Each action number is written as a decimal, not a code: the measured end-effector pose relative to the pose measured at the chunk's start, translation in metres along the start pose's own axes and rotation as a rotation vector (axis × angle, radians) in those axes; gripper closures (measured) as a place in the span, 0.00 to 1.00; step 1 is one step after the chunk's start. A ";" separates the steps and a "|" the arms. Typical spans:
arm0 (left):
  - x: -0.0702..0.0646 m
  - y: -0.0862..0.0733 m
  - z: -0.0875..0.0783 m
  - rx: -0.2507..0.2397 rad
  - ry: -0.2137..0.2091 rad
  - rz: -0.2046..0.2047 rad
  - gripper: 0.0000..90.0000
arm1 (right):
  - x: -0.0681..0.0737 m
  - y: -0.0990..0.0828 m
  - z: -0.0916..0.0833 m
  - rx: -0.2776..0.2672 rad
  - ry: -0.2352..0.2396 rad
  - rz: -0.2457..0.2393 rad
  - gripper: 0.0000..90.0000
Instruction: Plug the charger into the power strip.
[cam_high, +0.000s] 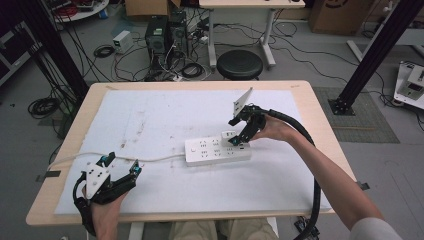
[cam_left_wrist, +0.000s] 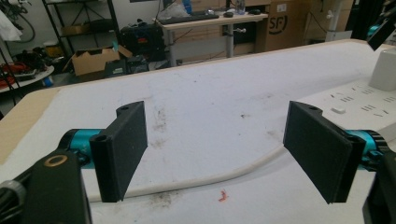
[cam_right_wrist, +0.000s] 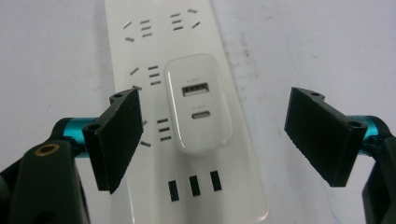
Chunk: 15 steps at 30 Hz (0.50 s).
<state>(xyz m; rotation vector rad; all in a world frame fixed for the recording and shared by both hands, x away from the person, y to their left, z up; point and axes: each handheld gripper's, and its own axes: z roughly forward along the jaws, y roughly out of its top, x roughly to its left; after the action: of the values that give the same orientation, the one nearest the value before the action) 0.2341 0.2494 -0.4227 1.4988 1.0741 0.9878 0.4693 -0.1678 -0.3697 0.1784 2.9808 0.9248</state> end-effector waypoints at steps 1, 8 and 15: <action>0.000 0.000 0.000 0.000 0.000 0.000 0.24 | 0.000 0.000 0.000 0.000 0.000 0.000 0.22; 0.003 0.004 0.007 0.006 -0.021 0.016 0.24 | 0.016 -0.023 -0.026 -0.093 -0.157 0.087 0.22; 0.004 0.004 0.013 0.019 -0.037 0.006 0.24 | 0.033 -0.046 -0.047 -0.215 -0.251 0.210 0.22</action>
<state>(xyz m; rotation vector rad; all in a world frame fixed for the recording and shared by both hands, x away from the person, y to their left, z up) 0.2485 0.2489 -0.4204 1.5307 1.0565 0.9528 0.4292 -0.2283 -0.3564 0.5652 2.6481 1.1396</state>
